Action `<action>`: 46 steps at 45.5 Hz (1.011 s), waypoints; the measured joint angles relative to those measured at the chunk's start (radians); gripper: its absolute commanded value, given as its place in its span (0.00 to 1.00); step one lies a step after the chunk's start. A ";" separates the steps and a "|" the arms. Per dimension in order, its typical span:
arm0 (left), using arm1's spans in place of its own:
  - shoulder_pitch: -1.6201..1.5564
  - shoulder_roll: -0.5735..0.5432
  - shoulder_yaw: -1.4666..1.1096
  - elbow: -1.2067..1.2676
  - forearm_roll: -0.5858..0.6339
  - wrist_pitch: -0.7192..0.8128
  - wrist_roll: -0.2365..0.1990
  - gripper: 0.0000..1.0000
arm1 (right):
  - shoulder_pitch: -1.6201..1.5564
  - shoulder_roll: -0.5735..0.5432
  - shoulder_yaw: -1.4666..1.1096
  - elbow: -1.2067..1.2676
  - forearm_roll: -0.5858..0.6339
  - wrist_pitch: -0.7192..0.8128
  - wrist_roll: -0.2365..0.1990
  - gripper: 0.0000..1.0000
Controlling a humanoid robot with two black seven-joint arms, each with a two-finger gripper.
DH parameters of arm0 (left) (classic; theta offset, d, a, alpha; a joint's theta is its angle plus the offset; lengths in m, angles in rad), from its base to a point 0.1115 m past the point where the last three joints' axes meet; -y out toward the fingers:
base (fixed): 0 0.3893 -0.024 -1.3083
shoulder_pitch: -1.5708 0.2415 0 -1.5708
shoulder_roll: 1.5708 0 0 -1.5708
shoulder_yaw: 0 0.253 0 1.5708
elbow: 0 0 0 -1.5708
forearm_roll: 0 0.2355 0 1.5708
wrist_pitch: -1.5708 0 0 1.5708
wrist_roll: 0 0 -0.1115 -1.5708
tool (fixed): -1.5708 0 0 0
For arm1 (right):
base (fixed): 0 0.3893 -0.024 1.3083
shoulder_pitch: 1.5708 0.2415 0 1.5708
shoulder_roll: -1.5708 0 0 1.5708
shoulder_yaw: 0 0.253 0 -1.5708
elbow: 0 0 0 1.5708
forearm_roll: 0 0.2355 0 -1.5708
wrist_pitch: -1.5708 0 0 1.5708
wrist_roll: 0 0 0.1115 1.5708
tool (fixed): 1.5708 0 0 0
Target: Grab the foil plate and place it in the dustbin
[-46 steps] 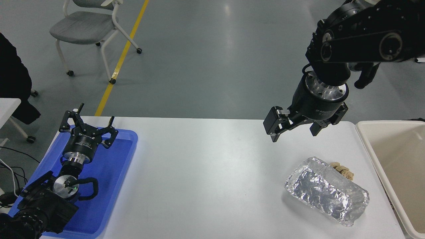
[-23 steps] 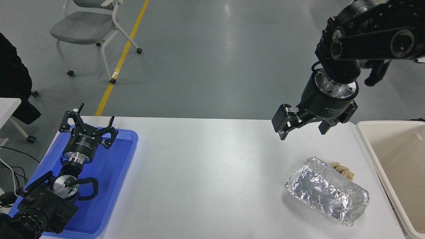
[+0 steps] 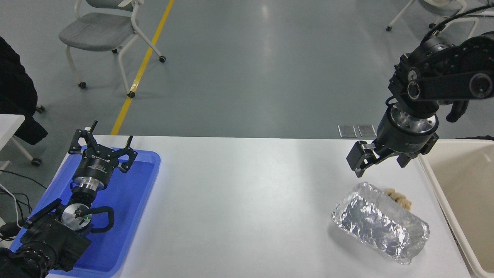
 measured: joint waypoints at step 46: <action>-0.001 0.000 0.000 -0.001 0.000 0.000 0.000 1.00 | -0.808 -0.350 0.464 -0.288 -0.267 -0.190 -0.047 1.00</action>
